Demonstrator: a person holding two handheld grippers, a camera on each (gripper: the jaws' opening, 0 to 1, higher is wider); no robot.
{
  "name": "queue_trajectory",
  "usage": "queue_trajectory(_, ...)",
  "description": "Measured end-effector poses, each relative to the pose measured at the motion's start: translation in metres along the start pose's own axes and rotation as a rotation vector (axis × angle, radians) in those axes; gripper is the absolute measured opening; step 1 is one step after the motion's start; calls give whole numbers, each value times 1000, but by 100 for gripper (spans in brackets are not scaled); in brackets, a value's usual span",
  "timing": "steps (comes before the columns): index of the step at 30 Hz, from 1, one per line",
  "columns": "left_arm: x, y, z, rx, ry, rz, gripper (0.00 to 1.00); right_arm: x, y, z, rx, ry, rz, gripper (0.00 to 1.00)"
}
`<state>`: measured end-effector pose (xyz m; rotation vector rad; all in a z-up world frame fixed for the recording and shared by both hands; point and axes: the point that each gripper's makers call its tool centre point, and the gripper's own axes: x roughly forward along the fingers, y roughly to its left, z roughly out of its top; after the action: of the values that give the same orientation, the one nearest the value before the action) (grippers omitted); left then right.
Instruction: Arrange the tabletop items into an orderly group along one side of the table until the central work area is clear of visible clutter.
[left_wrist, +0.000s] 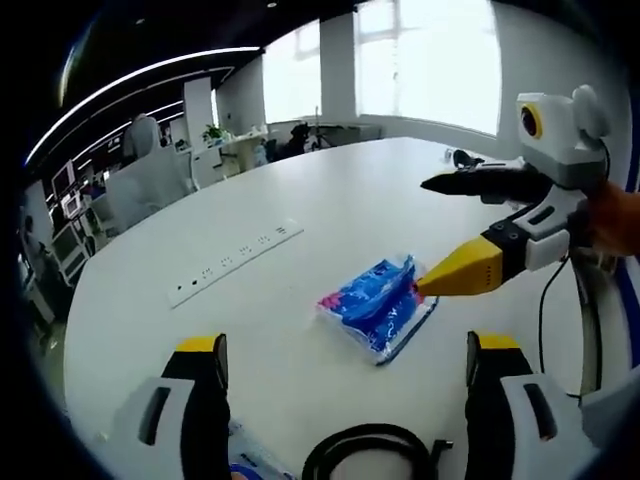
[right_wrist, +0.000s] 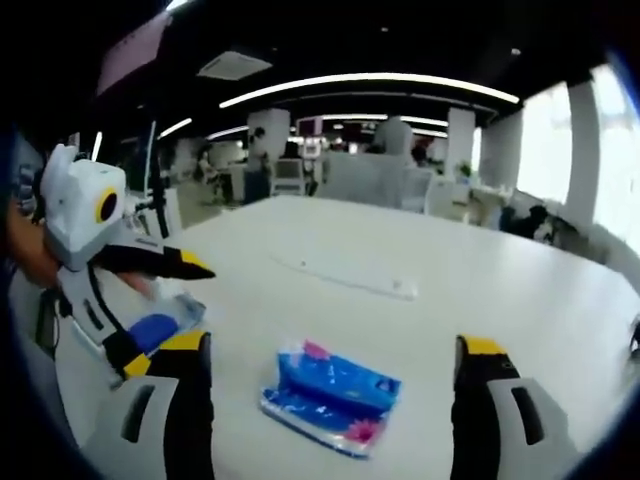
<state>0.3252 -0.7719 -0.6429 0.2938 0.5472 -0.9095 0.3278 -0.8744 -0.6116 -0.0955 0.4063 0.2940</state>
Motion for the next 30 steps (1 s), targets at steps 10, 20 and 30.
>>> queue_trajectory(10,-15,0,7,19,-23,1,98,-7,11,7,-32,-3,11,96)
queue_trajectory(20,-28,-5,4,9,-46,7,97,-15,29,0,-53,6,28,95)
queue_trajectory(30,-40,-12,-12,-2,-47,21,96,-20,44,-5,-50,7,45,93)
